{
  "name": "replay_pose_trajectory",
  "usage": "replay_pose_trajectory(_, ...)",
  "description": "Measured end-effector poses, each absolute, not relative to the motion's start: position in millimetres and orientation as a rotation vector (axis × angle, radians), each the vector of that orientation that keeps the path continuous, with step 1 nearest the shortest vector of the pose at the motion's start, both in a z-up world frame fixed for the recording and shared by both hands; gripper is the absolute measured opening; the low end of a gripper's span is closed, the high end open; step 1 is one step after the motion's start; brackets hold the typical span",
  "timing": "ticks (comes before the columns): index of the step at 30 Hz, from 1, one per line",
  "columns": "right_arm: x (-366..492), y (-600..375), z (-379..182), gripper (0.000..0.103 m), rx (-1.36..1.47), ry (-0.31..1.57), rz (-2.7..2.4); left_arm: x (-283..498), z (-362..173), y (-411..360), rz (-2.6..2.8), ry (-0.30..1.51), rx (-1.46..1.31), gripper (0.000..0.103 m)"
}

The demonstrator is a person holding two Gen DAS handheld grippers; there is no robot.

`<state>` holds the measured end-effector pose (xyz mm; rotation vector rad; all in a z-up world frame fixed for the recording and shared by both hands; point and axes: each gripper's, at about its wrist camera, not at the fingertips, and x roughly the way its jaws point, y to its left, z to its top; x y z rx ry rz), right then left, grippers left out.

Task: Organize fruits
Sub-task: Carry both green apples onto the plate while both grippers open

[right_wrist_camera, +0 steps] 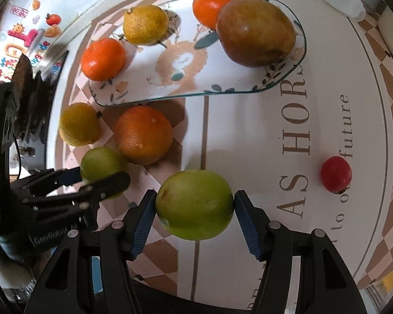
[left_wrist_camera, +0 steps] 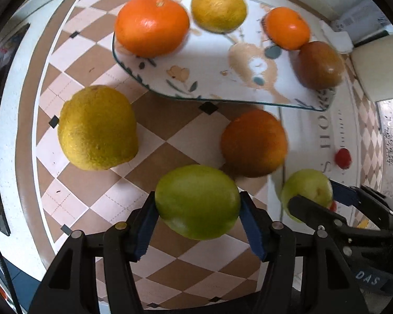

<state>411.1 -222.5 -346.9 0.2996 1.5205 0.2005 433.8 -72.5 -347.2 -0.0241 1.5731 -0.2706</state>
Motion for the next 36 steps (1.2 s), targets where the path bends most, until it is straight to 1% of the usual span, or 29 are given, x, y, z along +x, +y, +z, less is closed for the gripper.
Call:
replay_pose_trajectory(4, 414.5, -230.9, -328.9, 0.063, 0.361, 1.464, 0.201, 442.5, -318.9, -64.0, -0.262, 1.526, -0.078, 0.058)
replay_pose_trajectory(7, 428.3, -236.1, -310.4, 0.063, 0.379, 1.393, 0.195, 462.6, -292.5, -53.7, -0.24, 1.47, -0.153, 0.058)
replay_pose_trajectory(10, 445.5, -233.3, -305.1, 0.063, 0.372, 1.364, 0.192, 487.4, -281.0, -51.8, -0.217, 1.465, -0.199, 0.058)
replay_pose_trajectory(16, 477.4, -215.4, -303.6, 0.063, 0.311, 1.336, 0.204, 524.4, -285.2, -57.9, -0.193, 1.492, -0.218, 0.058)
replay_pose_trajectory(22, 503.4, -207.2, -308.0, 0.063, 0.287, 1.335, 0.197, 538.5, -297.0, -68.4, -0.19, 1.53, -0.188, 0.058)
replay_pose_trajectory(30, 513.1, -214.3, -330.4, 0.063, 0.36, 1.392, 0.18, 551.5, -311.2, -81.1, -0.202, 1.589, -0.165, 0.058)
replay_pose_trajectory(31, 513.8, -214.6, -332.8, 0.064, 0.365, 1.398, 0.177, 552.7, -311.9, -81.4, -0.197, 1.592, -0.168, 0.058)
replay_pose_trajectory(34, 514.8, -215.3, -330.8, 0.079, 0.357, 1.391, 0.172, 555.1, -310.9, -79.8, -0.191, 1.589, -0.184, 0.058)
replay_pose_trajectory(35, 514.0, -214.9, -328.1, 0.082, 0.36, 1.388, 0.177, 556.0, -309.7, -79.7, -0.198, 1.583, -0.185, 0.059)
replay_pose_trajectory(36, 513.2, -215.0, -326.2, 0.082, 0.361, 1.388, 0.178, 556.9, -308.0, -79.6, -0.206, 1.577, -0.187, 0.064)
